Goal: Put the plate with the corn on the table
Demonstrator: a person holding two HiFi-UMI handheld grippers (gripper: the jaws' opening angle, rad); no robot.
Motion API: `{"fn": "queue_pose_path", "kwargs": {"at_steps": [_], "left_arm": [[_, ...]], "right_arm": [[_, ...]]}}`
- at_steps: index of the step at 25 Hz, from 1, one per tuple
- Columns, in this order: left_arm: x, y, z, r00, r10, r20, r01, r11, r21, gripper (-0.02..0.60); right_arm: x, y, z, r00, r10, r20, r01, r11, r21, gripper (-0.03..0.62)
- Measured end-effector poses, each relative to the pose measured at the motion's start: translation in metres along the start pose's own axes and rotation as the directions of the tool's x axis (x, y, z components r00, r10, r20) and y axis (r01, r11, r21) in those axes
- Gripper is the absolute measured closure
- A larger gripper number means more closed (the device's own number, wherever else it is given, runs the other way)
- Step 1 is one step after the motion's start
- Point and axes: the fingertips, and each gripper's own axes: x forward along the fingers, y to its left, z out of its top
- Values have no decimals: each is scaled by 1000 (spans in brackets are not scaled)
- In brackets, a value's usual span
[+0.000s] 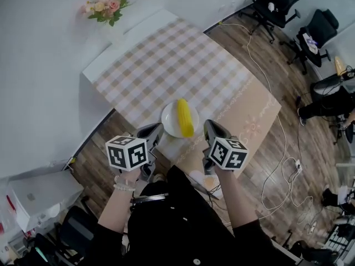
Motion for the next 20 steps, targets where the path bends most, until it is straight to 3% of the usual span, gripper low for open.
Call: {"fn": "queue_pose_path", "kwargs": {"at_steps": [7, 15, 20], "left_arm": [[-16, -44, 25, 998, -52, 41, 43, 976, 214, 568], [-36, -78, 45, 993, -74, 95, 33, 927, 374, 568], [-47, -100, 62, 984, -115, 133, 46, 899, 436, 568]], "right_arm": [[-37, 27, 29, 995, 33, 96, -20, 992, -124, 548], [-77, 72, 58, 973, 110, 203, -51, 959, -277, 548], [-97, 88, 82, 955, 134, 266, -35, 937, -347, 548]]}}
